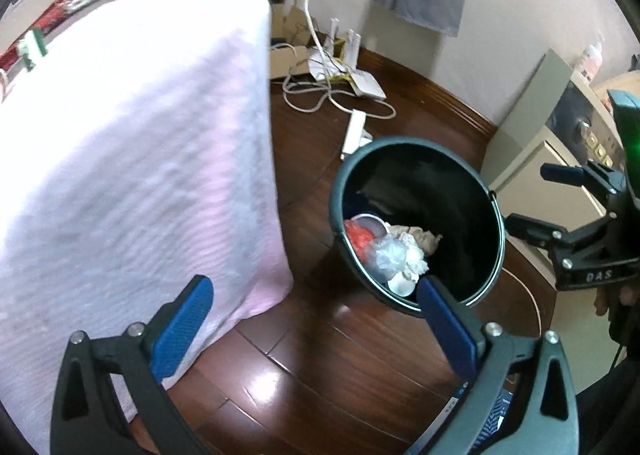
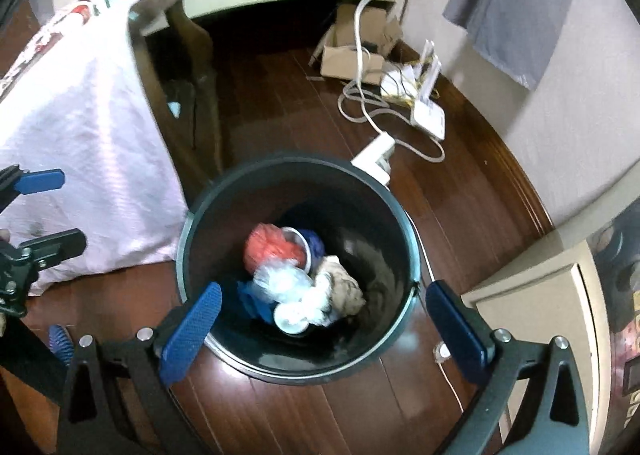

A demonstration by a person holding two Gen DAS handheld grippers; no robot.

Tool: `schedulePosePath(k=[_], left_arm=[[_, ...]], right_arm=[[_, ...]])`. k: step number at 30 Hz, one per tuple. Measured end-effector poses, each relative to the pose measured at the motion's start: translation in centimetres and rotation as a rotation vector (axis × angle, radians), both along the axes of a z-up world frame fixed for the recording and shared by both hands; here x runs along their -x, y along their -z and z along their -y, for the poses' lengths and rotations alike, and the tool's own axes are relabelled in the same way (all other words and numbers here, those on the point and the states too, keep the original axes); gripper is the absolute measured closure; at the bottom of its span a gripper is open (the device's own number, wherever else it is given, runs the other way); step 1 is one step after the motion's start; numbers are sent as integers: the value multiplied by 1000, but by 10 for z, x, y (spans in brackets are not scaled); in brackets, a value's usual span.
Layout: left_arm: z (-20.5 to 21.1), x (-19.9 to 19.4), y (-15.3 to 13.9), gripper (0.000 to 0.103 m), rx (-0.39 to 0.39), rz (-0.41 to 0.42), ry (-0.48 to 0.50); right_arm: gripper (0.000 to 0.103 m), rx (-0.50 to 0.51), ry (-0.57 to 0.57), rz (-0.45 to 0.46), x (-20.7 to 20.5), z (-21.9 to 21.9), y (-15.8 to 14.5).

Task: Collect trash
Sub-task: 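Move both tools back over the table toward the cup and carton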

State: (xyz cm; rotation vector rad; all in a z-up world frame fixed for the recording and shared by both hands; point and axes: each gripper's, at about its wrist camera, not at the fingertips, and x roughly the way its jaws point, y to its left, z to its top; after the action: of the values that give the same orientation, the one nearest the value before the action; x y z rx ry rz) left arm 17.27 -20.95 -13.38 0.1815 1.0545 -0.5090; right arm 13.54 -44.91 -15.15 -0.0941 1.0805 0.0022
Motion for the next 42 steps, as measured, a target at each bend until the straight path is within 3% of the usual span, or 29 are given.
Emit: schedulePosePath(k=[18, 36, 42], left_arm=[[-83, 23, -72, 1, 20, 163, -155], [-165, 7, -98, 1, 21, 265, -360], [-201, -4, -102, 1, 10, 283, -448]], right_arm=[[0, -81, -138, 210, -3, -86, -84], [0, -150, -223, 344, -39, -157, -116], [0, -219, -251, 404, -51, -186, -123]])
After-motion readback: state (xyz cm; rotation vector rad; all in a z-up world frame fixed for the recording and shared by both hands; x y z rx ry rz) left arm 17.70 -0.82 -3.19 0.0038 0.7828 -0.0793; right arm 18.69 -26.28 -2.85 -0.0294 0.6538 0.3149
